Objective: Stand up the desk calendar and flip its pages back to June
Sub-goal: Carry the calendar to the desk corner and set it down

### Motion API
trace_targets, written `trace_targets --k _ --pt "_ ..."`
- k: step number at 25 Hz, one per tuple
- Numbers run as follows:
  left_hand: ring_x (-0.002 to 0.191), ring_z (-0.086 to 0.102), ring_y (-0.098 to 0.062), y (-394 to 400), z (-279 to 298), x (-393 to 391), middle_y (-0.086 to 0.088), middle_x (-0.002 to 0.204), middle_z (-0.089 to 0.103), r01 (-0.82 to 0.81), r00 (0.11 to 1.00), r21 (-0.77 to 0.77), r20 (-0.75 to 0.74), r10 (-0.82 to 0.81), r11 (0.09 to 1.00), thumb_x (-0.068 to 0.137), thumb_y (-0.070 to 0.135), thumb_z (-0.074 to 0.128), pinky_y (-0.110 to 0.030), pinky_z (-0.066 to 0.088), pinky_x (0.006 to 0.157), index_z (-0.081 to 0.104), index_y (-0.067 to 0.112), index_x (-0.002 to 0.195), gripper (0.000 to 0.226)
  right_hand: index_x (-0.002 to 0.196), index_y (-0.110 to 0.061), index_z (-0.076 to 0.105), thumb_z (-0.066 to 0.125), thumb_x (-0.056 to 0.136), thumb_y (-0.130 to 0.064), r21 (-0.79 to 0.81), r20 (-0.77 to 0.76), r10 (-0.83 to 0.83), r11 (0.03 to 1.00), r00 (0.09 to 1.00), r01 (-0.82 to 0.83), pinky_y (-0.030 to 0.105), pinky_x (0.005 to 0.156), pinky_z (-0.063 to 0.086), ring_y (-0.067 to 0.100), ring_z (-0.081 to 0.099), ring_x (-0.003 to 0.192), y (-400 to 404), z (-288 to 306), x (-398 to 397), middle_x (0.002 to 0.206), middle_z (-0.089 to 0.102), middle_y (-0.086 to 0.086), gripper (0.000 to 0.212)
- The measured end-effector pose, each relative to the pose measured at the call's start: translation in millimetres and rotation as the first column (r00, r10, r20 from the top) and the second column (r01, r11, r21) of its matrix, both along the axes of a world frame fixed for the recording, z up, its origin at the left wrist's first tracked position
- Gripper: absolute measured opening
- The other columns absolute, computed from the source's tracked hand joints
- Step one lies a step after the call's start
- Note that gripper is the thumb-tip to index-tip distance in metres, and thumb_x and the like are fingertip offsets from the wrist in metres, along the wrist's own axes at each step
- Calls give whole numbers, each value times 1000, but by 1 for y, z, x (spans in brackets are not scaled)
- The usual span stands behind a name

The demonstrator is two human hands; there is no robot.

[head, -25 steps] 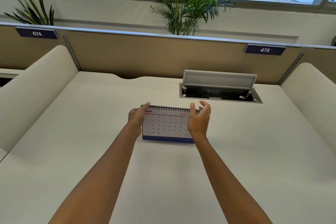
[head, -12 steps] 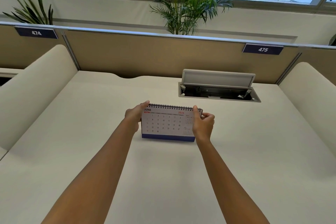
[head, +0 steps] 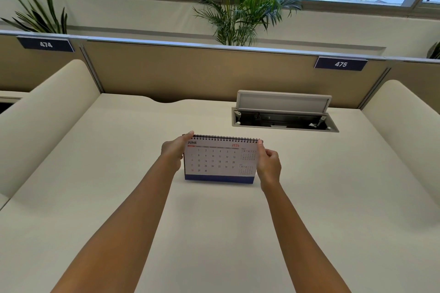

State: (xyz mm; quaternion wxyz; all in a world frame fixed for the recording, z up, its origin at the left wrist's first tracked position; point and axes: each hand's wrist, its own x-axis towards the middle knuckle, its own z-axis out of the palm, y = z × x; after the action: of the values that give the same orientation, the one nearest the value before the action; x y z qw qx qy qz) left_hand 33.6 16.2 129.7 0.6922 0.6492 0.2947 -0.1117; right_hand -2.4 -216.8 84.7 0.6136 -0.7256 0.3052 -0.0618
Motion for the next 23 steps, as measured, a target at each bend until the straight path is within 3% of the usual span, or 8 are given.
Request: trace_targets --k 3,5,7,9,14,20,23 --pt "68 54 -15 -4 3 -3 -4 92 69 -19 1000 10 -21 19 1000 89 43 70 -32 35 56 65 7 118 47 100 -18 58 44 96 -64 -42 1 3 999 1000 -3 21 54 44 13 57 78 0 2 0 93 65 -1 48" --pt "64 52 -14 -6 4 -4 0 83 65 -27 999 6 -36 27 1000 90 44 69 -29 34 49 65 8 116 44 80 -17 62 39 97 -65 -62 -10 8 998 1000 -9 20 51 44 15 59 74 -3 6 0 84 67 1 56" --pt "63 53 -13 -7 4 -4 0 80 64 -35 999 7 -33 36 999 91 44 68 -27 37 45 63 9 111 41 73 -16 60 34 97 -67 -72 -38 2 997 999 -4 21 51 44 17 60 71 -5 9 1 80 67 2 62" --pt "65 55 -13 -6 3 -4 -1 82 65 -40 999 -4 -26 40 999 90 44 69 -26 38 44 62 10 108 39 72 -15 60 33 97 -68 -85 -56 -4 996 998 -1 21 52 43 18 60 70 -5 11 2 78 67 2 64" --pt "75 58 -12 2 -6 -7 -8 105 72 -75 997 -38 13 75 996 86 42 73 -29 37 60 65 6 111 45 63 -15 57 36 98 -65 -89 -37 -58 995 998 55 20 51 43 17 58 65 2 10 3 71 65 1 64" --pt "68 59 -11 16 -10 -6 0 83 70 -226 973 -23 47 227 974 84 45 71 -20 39 34 59 16 81 31 58 -16 53 47 99 -57 -82 17 -31 996 999 33 17 45 38 13 56 61 28 16 10 70 65 0 58" --pt "65 57 -12 23 -10 -6 3 74 66 -312 946 -1 87 311 950 83 47 67 -18 38 38 58 18 73 32 64 -17 57 45 101 -53 -98 31 13 995 999 -10 15 47 40 12 58 65 47 17 15 74 64 -2 52"
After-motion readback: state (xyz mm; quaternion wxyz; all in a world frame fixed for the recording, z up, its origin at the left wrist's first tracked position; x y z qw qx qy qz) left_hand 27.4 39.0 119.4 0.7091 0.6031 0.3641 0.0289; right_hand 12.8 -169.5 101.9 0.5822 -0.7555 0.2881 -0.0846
